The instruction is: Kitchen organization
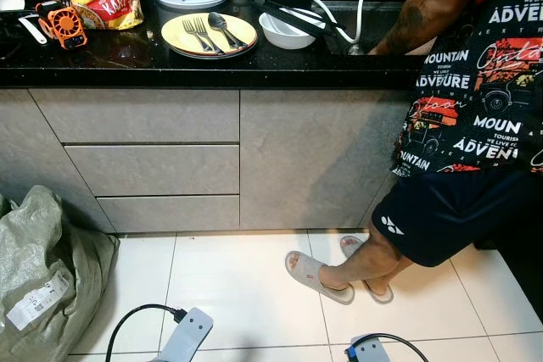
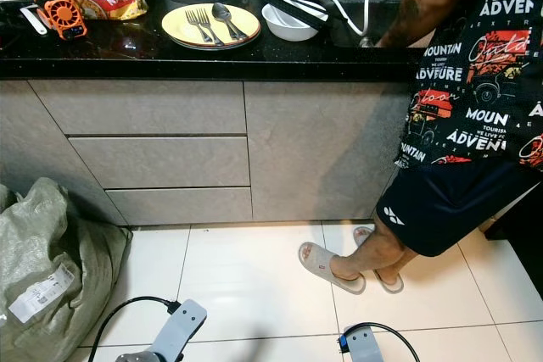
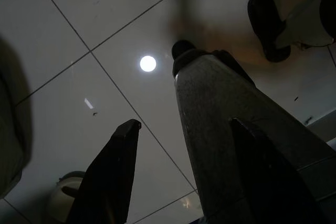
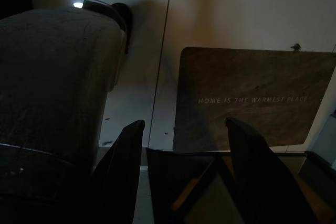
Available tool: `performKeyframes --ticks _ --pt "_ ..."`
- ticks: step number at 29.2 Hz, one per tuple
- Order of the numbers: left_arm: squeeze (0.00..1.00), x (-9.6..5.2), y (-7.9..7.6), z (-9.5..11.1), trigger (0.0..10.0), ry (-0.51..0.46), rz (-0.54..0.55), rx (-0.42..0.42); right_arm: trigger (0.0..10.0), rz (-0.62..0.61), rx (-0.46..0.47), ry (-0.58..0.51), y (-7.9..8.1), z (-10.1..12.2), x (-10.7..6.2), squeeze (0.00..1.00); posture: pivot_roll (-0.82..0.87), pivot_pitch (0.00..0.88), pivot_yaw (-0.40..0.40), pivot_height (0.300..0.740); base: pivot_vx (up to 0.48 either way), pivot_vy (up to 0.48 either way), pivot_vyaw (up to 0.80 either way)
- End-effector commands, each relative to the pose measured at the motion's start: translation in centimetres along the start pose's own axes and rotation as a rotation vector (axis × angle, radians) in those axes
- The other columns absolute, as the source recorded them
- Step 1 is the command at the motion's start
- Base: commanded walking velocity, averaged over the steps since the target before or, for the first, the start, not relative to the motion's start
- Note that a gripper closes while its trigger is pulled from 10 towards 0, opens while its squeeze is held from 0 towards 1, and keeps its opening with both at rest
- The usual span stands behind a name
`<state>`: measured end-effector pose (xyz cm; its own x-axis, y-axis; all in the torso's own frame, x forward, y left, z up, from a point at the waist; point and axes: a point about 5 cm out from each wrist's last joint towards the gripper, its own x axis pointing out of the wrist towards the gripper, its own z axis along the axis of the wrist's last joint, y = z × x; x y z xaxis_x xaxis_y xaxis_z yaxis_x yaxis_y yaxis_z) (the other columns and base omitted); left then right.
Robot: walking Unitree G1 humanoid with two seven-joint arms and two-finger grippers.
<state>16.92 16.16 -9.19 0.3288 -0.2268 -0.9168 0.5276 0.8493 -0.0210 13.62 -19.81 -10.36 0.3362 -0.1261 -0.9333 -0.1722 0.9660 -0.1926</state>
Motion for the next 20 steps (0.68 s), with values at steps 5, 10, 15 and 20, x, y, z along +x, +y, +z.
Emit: performKeyframes --ticks 5,10,15,20 --pt "0.00 -0.14 -0.09 -1.61 10.0 0.061 -0.014 0.004 10.0 0.016 -0.010 0.020 0.52 -0.46 -0.01 0.00 0.01 0.067 0.008 0.740 0.000 0.000 0.00" --pt "0.00 -0.13 -0.11 -1.58 10.0 0.060 -0.013 0.007 10.0 0.016 -0.015 0.018 0.49 -0.44 -0.01 0.00 0.01 0.060 0.008 0.740 0.000 0.000 0.00" --pt "0.00 -0.11 -0.16 -1.61 10.0 0.063 -0.013 0.012 10.0 0.017 -0.019 0.018 0.47 -0.48 -0.01 0.00 0.01 0.058 0.010 0.740 0.000 0.000 0.00" --pt "0.00 -0.11 -0.19 -1.63 10.0 0.063 -0.015 0.013 10.0 0.017 -0.020 0.018 0.46 -0.51 -0.01 0.00 0.01 0.060 0.008 0.740 0.000 0.000 0.00"
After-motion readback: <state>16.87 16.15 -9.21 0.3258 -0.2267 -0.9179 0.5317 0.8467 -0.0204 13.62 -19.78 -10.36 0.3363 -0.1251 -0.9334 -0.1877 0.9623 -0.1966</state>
